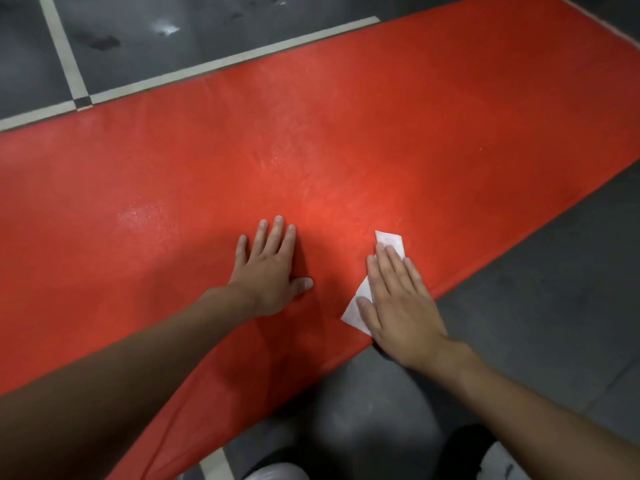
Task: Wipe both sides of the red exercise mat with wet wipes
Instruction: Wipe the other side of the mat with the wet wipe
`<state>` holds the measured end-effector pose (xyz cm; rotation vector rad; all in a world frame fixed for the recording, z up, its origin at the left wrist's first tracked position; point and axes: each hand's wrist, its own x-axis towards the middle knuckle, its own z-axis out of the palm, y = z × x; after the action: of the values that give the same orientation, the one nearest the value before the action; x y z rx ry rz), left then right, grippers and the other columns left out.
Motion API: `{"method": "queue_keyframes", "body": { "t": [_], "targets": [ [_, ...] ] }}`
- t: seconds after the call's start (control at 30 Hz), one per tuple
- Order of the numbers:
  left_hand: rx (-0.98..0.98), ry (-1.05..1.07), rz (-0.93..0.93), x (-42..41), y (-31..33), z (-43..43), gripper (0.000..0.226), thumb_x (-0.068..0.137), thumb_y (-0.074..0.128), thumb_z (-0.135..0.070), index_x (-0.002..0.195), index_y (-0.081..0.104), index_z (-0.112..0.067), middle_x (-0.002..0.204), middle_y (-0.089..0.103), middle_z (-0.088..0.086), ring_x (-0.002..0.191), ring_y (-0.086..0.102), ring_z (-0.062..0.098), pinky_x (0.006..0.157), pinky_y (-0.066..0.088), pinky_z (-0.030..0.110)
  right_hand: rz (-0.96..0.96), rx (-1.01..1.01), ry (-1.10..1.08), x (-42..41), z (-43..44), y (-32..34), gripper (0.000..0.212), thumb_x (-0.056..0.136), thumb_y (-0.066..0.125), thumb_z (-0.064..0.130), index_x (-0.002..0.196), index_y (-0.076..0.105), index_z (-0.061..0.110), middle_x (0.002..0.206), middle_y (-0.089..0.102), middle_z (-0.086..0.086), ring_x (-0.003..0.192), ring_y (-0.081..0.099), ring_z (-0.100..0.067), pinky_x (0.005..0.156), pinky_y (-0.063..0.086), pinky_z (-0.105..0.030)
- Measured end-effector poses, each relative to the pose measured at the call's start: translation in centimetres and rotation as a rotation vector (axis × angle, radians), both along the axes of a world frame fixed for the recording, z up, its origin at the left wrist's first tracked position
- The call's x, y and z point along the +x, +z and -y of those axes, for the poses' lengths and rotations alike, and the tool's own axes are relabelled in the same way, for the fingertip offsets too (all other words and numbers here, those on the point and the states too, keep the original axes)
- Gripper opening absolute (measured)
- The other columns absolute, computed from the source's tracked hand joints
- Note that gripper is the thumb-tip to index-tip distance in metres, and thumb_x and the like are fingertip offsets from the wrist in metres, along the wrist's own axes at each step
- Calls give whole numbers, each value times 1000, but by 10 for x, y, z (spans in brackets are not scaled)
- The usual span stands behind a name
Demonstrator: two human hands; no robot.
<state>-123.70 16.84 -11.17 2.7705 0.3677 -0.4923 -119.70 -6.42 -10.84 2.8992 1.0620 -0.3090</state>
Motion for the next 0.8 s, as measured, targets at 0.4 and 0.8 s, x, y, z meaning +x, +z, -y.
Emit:
{"method": "queue_keyframes", "body": {
  "t": [0.4,0.8],
  "targets": [
    [8,-18,8,-4,-5,-3,95,91,46,-62,155,-12,-24,161,-25,-2,147,-24,20,118,-10,48,-8,0,63,-32,-27,-7,71,96,22,36,149,26,-11,158,16,-31,149,13,-40,121,18,-50],
    [-83,32,158,-8,-1,-28,88,89,58,-46,157,9,-18,165,-3,5,151,-3,21,122,5,37,80,43,385,-10,-38,-5,67,102,24,39,150,26,-7,159,19,-25,150,16,-34,123,15,-47]
  ]
}}
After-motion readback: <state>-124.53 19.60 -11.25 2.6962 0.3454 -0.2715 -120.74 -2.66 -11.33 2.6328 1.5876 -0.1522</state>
